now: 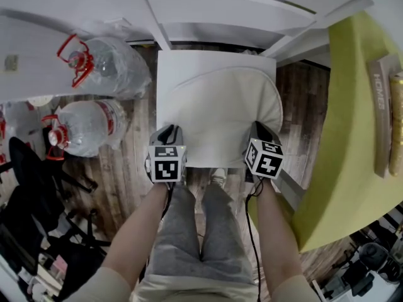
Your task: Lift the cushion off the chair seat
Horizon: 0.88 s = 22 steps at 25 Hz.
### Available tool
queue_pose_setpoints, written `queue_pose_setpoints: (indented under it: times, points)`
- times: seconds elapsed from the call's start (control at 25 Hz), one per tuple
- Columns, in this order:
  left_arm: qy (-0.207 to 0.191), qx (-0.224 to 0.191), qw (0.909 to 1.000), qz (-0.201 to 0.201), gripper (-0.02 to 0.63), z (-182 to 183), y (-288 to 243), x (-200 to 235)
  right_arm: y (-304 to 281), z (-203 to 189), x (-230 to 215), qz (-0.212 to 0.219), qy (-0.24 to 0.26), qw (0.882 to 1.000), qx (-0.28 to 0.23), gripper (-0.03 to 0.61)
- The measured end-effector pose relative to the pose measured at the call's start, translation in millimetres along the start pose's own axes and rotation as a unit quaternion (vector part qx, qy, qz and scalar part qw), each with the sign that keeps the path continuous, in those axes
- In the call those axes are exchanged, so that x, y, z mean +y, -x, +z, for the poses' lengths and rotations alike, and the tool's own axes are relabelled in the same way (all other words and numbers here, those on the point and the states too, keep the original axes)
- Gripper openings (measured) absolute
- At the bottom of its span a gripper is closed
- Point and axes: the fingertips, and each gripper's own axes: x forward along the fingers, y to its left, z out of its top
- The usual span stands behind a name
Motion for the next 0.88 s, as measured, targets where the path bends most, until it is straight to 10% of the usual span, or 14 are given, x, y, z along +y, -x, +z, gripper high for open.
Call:
queue_pose_setpoints:
  times: [0.88]
  points:
    - [0.011,-0.051,0.9984,-0.020,0.025,31.2,156.1,25.6,157.2,42.1,69.9,0.043,0.048,0.994,-0.083,0.021]
